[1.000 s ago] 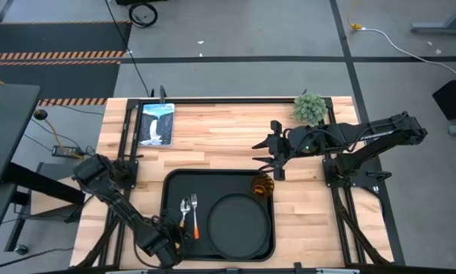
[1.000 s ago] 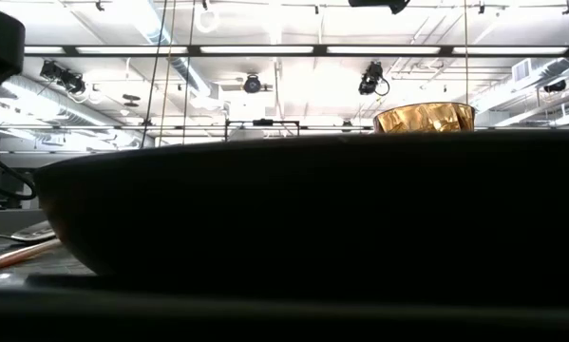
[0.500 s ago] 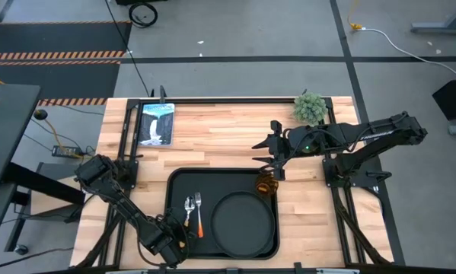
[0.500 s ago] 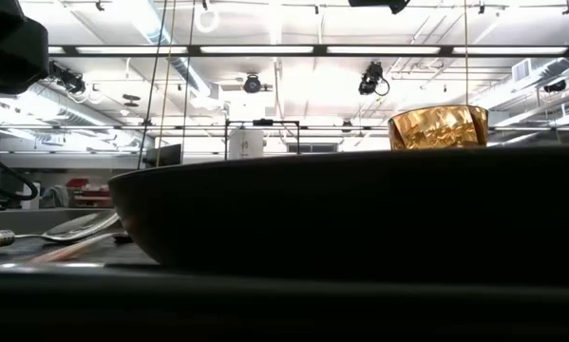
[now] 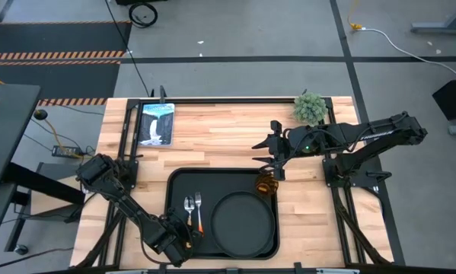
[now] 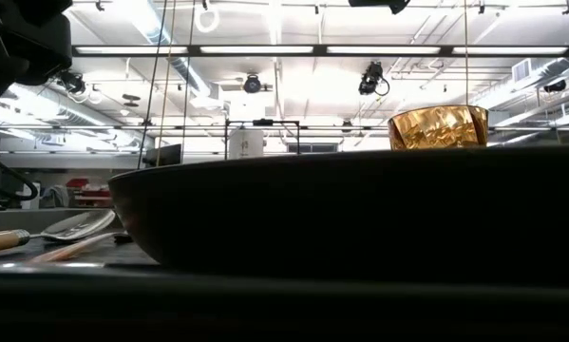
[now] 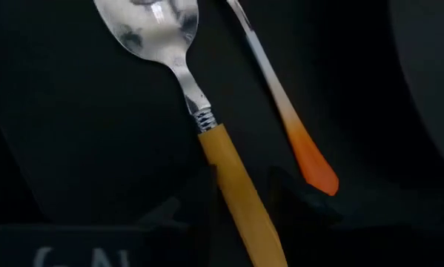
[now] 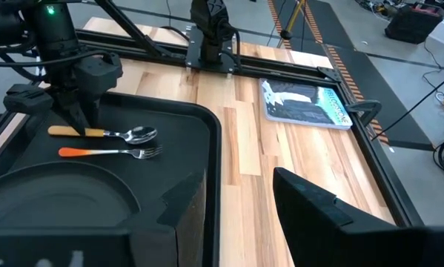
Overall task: Pick and place plate/cup/fork/spoon on tray
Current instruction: Put the yellow spoon on the black serving tray to the left of the orange fork, then adjust the orange fork on the black serving tray
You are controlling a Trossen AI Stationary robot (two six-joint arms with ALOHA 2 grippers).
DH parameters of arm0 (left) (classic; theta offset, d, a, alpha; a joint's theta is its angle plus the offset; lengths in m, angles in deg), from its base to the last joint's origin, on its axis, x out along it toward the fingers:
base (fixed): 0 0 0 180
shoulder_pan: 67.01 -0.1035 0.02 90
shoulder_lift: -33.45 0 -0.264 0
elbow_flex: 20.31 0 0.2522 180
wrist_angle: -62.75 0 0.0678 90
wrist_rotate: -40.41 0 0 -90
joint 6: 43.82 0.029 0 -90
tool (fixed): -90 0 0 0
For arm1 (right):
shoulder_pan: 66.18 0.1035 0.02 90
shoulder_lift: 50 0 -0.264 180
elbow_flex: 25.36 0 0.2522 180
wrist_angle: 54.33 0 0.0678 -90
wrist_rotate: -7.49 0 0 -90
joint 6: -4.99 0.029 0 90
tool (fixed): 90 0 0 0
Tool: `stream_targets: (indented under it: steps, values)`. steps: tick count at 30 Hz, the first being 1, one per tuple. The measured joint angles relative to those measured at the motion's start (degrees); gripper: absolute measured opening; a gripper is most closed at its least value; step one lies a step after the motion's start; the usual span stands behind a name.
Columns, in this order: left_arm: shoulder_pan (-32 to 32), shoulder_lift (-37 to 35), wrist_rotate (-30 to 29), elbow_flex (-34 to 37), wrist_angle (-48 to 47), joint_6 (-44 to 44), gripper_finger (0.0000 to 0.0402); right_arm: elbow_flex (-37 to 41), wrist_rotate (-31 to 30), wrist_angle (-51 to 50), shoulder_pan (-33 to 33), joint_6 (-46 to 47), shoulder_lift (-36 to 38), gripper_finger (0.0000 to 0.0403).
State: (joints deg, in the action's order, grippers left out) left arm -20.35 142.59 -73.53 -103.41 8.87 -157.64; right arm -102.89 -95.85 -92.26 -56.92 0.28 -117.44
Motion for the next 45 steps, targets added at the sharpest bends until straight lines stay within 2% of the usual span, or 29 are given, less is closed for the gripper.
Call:
stream_targets:
  steps: [8,16,22,26,31,37,42,45]
  values:
    - [0.00,-0.71,-0.50,0.00,-0.48,2.45,0.0128,0.00,0.00,0.00,0.02,0.00,0.00,0.0165]
    - [-1.76,-2.68,-8.77,-0.09,-0.98,12.68,0.0128,0.00,0.00,0.07,0.00,0.02,0.00,0.0165]
    - [-5.69,-2.14,-11.15,-0.04,-3.26,19.65,0.0128,0.02,0.02,0.08,0.00,0.02,0.00,0.0165]
    - [-9.61,-2.14,-11.84,-0.02,-9.06,22.43,0.0127,0.02,0.02,0.07,0.00,0.02,0.00,0.0165]
    - [-15.39,-2.17,-9.66,0.48,-12.05,27.91,0.0120,0.02,0.02,0.05,0.00,0.04,0.00,0.0165]
    - [-21.49,-2.19,-2.58,0.48,-11.30,32.66,0.0105,0.02,0.02,0.07,0.00,0.21,0.00,0.0165]
    - [-23.83,-2.19,-1.37,0.48,-11.10,36.80,0.0087,0.02,0.01,0.07,0.00,0.31,0.00,0.0165]
    - [-24.37,-2.19,1.32,0.48,-11.07,39.70,0.0073,0.02,0.00,0.07,0.00,0.27,0.00,0.0165]
